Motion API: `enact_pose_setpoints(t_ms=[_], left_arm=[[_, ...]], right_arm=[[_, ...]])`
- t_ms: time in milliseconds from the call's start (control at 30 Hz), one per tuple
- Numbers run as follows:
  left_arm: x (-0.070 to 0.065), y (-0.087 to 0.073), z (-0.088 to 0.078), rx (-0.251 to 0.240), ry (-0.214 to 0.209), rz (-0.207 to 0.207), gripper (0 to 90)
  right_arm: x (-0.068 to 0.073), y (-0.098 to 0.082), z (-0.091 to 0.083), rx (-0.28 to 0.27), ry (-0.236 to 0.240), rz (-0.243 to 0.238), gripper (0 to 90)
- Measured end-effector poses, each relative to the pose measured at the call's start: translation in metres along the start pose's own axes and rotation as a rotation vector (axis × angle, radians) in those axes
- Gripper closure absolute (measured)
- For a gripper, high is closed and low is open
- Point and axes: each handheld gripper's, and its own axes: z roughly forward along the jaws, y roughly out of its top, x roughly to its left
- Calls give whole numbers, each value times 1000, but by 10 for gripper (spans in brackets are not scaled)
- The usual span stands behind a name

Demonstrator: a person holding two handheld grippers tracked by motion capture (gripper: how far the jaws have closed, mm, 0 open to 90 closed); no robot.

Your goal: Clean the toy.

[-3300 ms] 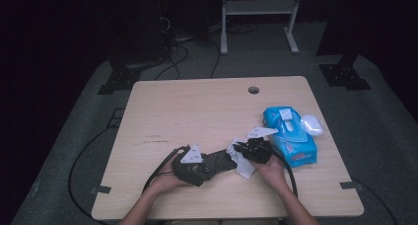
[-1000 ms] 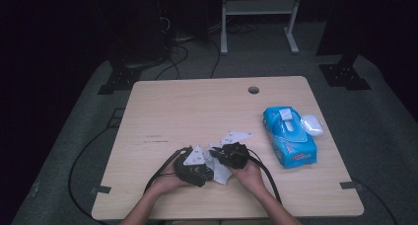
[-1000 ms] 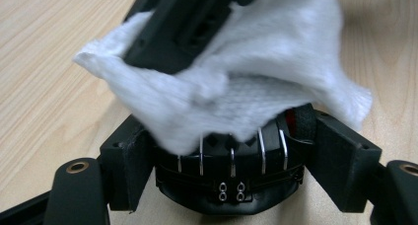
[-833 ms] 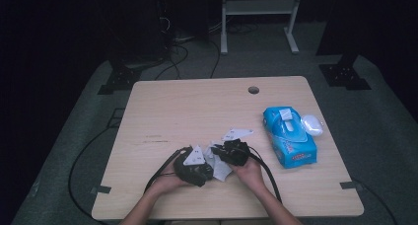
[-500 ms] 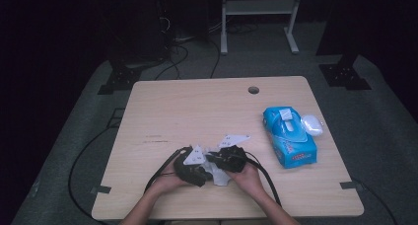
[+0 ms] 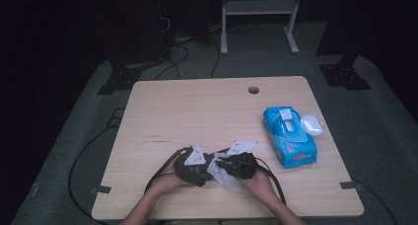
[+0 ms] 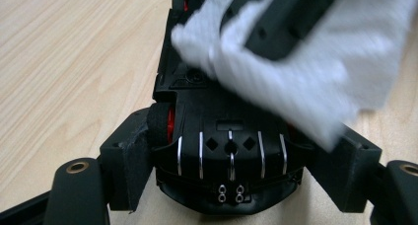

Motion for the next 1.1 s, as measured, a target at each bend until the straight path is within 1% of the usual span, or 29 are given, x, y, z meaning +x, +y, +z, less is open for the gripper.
enact_pose_setpoints(t_ms=[33,67,133,200,233,267,300,367,400,433,500,533,633,700,767,833,900,933,967,1000,1033,1067,1100], left_arm=[[0,0,0,-1,0,-1,249],[0,0,0,-3,0,-4,249],[0,0,0,-11,-1,-4,249],[1,0,-1,-16,-2,0,249],[1,0,-1,-16,-2,0,249],[1,0,-1,-16,-3,-1,249],[1,0,-1,-15,-4,0,249],[2,-1,-1,-16,-8,-7,249],[2,-1,-2,-15,-8,-6,249],[2,-1,-2,-15,-9,-3,249],[2,-1,-2,-18,-9,-1,249],[2,-1,-3,-21,-8,-2,249],[2,0,-3,-32,-8,-2,249],[2,0,-4,-34,-8,-5,249],[2,-1,-3,-25,-9,-5,249],[2,-1,-2,-22,-9,-4,249],[2,-1,-2,-23,-10,-6,249],[2,-1,-2,-23,-10,-4,249],[2,-1,-3,-20,-8,2,249],[2,-1,-3,-22,-7,2,249],[2,-1,-3,-23,-7,1,249],[2,-1,-3,-27,-8,-3,249],[2,-1,-3,-25,-8,-3,249]], right_arm=[[3,1,2,-5,7,-9,825],[4,2,5,-7,32,-4,825],[4,6,10,-15,35,-1,825],[0,10,14,-29,20,16,825],[-3,13,17,-39,8,29,826],[-5,14,18,-37,-1,38,825],[-7,16,18,-33,-13,40,825],[-13,17,19,-23,-48,25,825],[-17,16,17,-16,-63,39,825],[-22,14,15,-17,-84,38,825],[-32,9,7,-3,-128,51,825],[-37,6,3,-1,-145,63,825],[-48,-6,-9,7,-187,79,825],[-50,-10,-13,17,-190,87,826],[-48,-13,-16,8,-182,84,826],[-41,-14,-17,-2,-138,78,825],[-34,-13,-17,3,-103,54,824],[-31,-13,-17,5,-93,39,824],[-30,-13,-18,13,-91,14,825],[-29,-14,-19,20,-91,3,825],[-31,-15,-22,30,-97,5,825],[-34,-17,-24,28,-106,14,825],[-39,-20,-28,31,-114,40,825]])
